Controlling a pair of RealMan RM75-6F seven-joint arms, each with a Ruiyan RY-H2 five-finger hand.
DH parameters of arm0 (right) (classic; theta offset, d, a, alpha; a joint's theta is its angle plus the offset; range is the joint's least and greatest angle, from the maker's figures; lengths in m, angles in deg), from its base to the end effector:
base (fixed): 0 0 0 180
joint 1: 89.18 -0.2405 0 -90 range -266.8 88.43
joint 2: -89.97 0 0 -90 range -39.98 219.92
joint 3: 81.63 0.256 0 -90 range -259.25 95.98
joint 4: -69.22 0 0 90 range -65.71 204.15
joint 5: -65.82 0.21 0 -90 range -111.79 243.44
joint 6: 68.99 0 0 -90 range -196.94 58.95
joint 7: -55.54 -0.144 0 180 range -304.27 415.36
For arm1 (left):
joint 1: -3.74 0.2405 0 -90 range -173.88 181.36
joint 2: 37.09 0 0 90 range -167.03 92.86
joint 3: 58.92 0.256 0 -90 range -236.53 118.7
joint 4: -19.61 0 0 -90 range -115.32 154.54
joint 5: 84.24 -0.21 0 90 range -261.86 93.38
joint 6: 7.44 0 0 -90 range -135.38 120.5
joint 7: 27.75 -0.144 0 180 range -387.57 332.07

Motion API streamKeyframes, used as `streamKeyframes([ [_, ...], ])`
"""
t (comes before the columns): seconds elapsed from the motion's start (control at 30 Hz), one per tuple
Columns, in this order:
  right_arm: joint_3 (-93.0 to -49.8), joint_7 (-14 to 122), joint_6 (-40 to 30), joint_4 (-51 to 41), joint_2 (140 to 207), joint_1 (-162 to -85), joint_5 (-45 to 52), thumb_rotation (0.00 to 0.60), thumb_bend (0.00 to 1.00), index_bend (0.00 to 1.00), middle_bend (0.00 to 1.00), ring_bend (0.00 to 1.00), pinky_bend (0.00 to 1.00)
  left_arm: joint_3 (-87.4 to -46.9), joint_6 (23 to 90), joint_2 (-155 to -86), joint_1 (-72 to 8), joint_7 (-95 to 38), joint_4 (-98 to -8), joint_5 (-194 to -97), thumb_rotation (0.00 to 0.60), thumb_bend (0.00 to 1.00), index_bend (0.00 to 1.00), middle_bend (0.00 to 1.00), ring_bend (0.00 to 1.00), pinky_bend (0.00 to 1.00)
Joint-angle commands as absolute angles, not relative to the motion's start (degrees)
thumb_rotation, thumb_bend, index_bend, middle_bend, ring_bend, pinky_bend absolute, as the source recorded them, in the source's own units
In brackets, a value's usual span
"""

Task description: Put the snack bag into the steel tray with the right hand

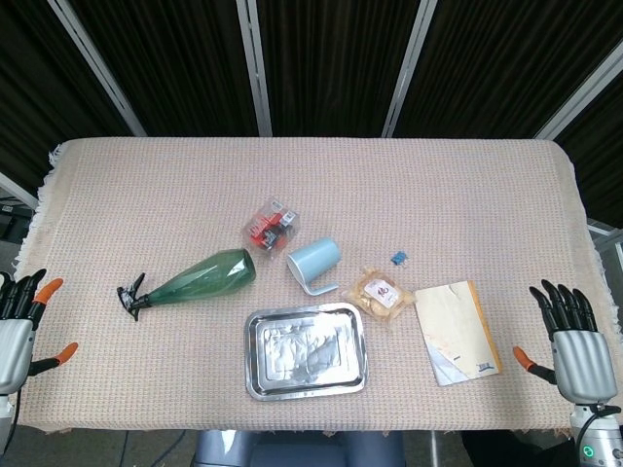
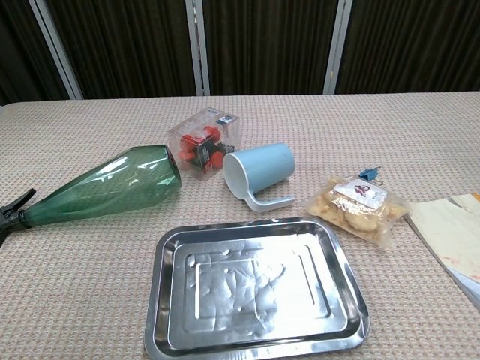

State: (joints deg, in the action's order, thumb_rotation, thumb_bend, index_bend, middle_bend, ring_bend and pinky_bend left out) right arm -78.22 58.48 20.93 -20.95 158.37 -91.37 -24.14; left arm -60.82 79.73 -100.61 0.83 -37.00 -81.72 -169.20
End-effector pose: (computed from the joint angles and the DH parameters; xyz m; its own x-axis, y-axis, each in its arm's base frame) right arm -0.3054 -0.1680 0.1474 0.4095 0.0737 0.9093 -0.9104 -0.0313 0.4125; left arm -0.2879 0.1652 0.1527 0.4097 0.0088 0.9122 0.9116 0.0313 -0.4098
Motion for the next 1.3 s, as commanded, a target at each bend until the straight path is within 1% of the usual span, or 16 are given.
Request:
streamKeyframes([
  [0.03, -78.2, 57.5, 20.4, -21.5, 158.0, -91.9, -24.6, 0.600, 0.14, 0.08, 0.03, 0.00, 0.04, -60.8, 79.7, -100.6, 0.9, -36.9, -81.6, -169.3, 0.600, 0.07, 0.13, 0.00, 0.00, 0.00],
  [0.13, -78.2, 55.3, 19.0, -22.4, 157.9, -93.1, -25.3, 0.600, 0.14, 0.08, 0.03, 0.00, 0.04, -60.8, 79.6, -100.8, 0.8, -36.8, -81.6, -169.4, 0.600, 0.07, 0.13, 0.00, 0.00, 0.00],
  [0.23, -78.3, 52.3, 16.1, -23.7, 157.5, -95.3, -26.5, 0.600, 0.13, 0.08, 0.02, 0.00, 0.04, -60.9, 79.5, -101.0, 0.6, -36.6, -81.5, -169.3, 0.600, 0.07, 0.13, 0.00, 0.00, 0.00],
  [0.43, -76.7, 47.3, 8.1, -26.7, 156.6, -101.7, -27.1, 0.600, 0.09, 0.07, 0.02, 0.00, 0.04, -60.9, 79.3, -101.0, 0.5, -36.7, -81.5, -169.5, 0.600, 0.07, 0.13, 0.00, 0.00, 0.00],
  [0.57, -75.2, 44.7, -0.2, -27.9, 156.4, -107.2, -24.9, 0.600, 0.05, 0.05, 0.01, 0.00, 0.04, -60.9, 79.2, -100.8, 0.5, -37.0, -81.6, -169.5, 0.600, 0.07, 0.13, 0.00, 0.00, 0.00],
  [0.67, -73.9, 44.8, -7.7, -27.9, 156.9, -111.6, -21.1, 0.600, 0.01, 0.03, 0.00, 0.00, 0.04, -61.0, 79.2, -100.7, 0.6, -37.2, -81.7, -168.9, 0.600, 0.07, 0.13, 0.00, 0.00, 0.00],
  [0.7, -73.6, 45.3, -9.9, -27.9, 157.3, -112.8, -19.9, 0.600, 0.00, 0.02, 0.00, 0.00, 0.05, -60.9, 79.0, -100.7, 0.5, -37.4, -81.7, -168.7, 0.600, 0.07, 0.13, 0.00, 0.00, 0.00],
  [0.73, -73.0, 46.1, -14.2, -27.2, 158.4, -115.2, -17.3, 0.600, 0.00, 0.02, 0.00, 0.00, 0.05, -61.0, 78.6, -100.6, 0.4, -37.7, -81.7, -168.4, 0.600, 0.07, 0.13, 0.00, 0.00, 0.00],
  [0.8, -72.4, 47.5, -17.0, -26.7, 159.5, -117.0, -14.6, 0.600, 0.00, 0.01, 0.00, 0.00, 0.05, -61.1, 78.4, -100.6, 0.2, -37.9, -81.8, -168.2, 0.600, 0.07, 0.13, 0.00, 0.00, 0.00],
  [1.0, -71.8, 51.6, -21.2, -25.5, 162.3, -120.6, -9.9, 0.600, 0.00, 0.01, 0.00, 0.00, 0.06, -61.3, 77.9, -100.8, -0.2, -38.3, -81.9, -168.0, 0.600, 0.07, 0.13, 0.00, 0.00, 0.00],
  [1.3, -71.4, 56.6, -23.8, -23.3, 165.7, -123.8, -4.5, 0.600, 0.00, 0.01, 0.00, 0.00, 0.06, -61.2, 77.7, -101.0, -0.1, -38.1, -81.4, -167.4, 0.600, 0.08, 0.13, 0.00, 0.00, 0.00],
])
